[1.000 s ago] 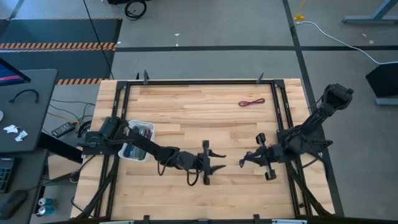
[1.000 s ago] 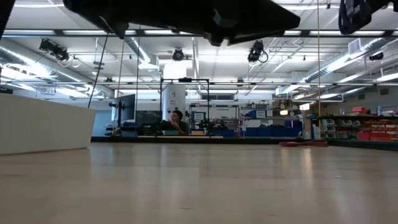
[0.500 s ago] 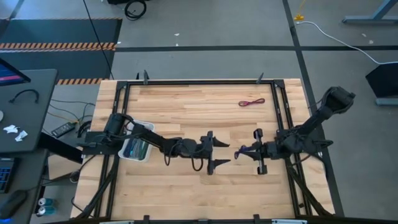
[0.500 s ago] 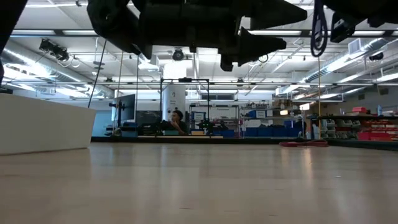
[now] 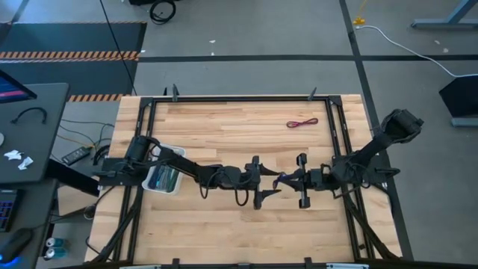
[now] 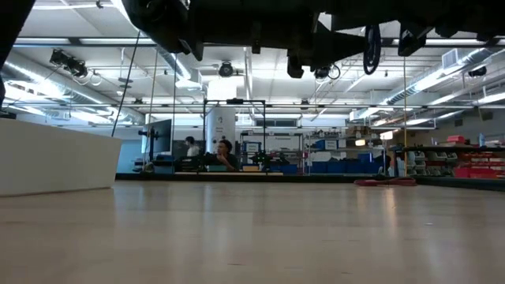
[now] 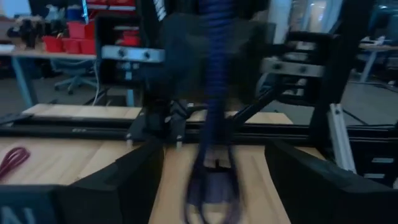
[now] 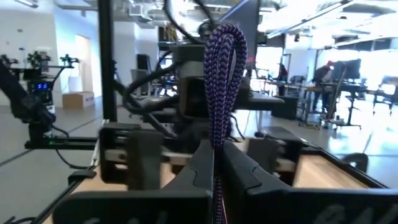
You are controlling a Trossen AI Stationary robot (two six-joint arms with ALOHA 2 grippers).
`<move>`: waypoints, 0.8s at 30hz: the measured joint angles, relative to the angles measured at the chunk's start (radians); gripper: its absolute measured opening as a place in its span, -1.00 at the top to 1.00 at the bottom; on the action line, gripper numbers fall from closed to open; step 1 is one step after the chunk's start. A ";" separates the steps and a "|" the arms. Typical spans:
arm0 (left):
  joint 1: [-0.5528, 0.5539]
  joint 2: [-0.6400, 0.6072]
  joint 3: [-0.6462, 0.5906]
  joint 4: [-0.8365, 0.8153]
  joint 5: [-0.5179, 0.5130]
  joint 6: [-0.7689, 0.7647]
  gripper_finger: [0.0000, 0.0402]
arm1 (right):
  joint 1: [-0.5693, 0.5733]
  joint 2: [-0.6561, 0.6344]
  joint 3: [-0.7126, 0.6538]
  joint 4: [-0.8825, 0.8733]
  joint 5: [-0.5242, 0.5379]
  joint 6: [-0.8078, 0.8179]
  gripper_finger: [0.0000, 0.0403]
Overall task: Pick and place USB-C Cables
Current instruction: Put the violet charger cable into the white bin
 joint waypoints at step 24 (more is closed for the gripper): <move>-0.061 -0.010 0.006 -0.094 -0.118 0.086 0.87 | 0.018 0.037 0.042 0.001 -0.007 -0.015 0.68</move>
